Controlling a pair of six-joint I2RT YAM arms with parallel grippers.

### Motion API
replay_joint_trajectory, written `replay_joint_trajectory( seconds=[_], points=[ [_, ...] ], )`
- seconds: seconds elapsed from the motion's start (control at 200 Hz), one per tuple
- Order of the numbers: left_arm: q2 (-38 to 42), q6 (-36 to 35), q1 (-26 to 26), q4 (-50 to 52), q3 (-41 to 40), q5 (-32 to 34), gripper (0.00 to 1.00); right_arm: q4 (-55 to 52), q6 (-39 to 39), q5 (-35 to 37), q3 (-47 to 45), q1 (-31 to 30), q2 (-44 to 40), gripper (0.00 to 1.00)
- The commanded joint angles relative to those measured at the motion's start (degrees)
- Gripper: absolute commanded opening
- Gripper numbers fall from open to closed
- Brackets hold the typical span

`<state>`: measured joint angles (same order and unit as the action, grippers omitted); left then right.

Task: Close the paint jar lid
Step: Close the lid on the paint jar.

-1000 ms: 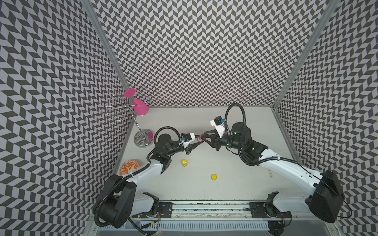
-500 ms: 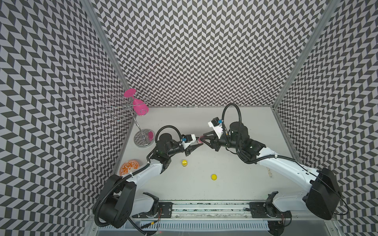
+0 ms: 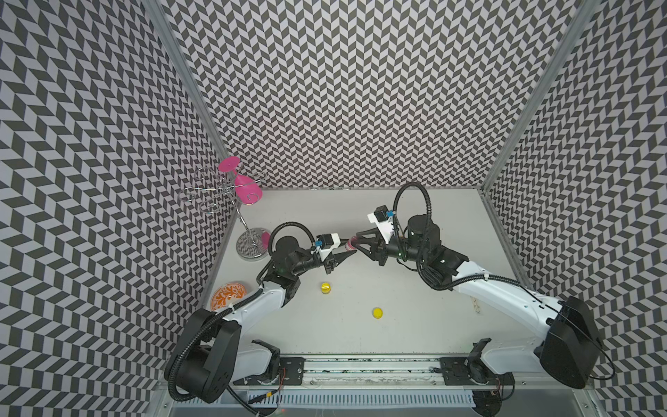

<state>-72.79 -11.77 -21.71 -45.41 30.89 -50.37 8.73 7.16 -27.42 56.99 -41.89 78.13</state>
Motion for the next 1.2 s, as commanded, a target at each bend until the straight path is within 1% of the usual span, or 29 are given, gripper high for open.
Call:
replay_joint_trajectory(
  seconds=[0.0, 0.15, 0.245, 0.36, 0.596, 0.681, 0.801, 0.951, 1.036, 1.102, 1.157, 1.197],
  points=[
    [1.5, 3.3, -0.6, -13.3, 1.7, -3.5, 0.31, -6.8, 0.2, -0.4, -2.1, -1.5, 3.5, 0.29],
    [1.4, 3.1, -0.8, -12.8, 2.0, -4.1, 0.3, -7.4, -0.1, 0.1, -1.3, -2.1, 4.6, 0.29],
    [2.0, -0.6, -1.4, -8.0, 2.9, -4.0, 0.3, -8.3, -0.1, 0.3, -0.6, -2.4, 5.6, 0.29],
    [3.3, -2.2, -1.6, -7.9, 2.3, -2.5, 0.3, -10.3, -0.7, 0.3, 0.6, -2.5, 7.0, 0.3],
    [6.6, -4.9, -1.6, -7.3, 1.1, 2.3, 0.3, -11.1, -0.7, -0.4, 0.4, -2.7, 8.3, 0.32],
    [7.0, -4.8, -1.6, -7.9, 0.8, 3.4, 0.3, -11.3, -0.7, -0.1, 0.1, -2.7, 8.4, 0.34],
    [7.0, -0.6, -0.7, -13.1, -0.4, 3.7, 0.3, -9.3, 0.2, 0.5, -1.7, -2.8, 7.1, 0.37],
    [5.5, 6.7, 0.3, -21.4, -1.3, 1.1, 0.3, -7.3, 1.5, 0.5, -3.2, -2.7, 6.3, 0.36],
    [3.1, 14.4, 1.5, -31.6, -2.2, -1.8, 0.3, -5.0, 2.8, 0.7, -4.7, -2.7, 5.7, 0.35],
    [0.6, 21.1, 2.4, -40.1, -2.6, -2.5, 0.3, -2.9, 3.7, 0.2, -5.7, -2.7, 5.3, 0.35],
    [-1.3, 24.8, 2.9, -45.2, -2.6, -3.1, 0.3, -2.7, 4.1, -0.4, -5.6, -2.7, 5.3, 0.34],
    [-2.2, 26.2, 3.4, -46.9, -2.5, -3.7, 0.3, -2.6, 4.0, -0.9, -5.4, -2.8, 5.5, 0.33]
  ],
)
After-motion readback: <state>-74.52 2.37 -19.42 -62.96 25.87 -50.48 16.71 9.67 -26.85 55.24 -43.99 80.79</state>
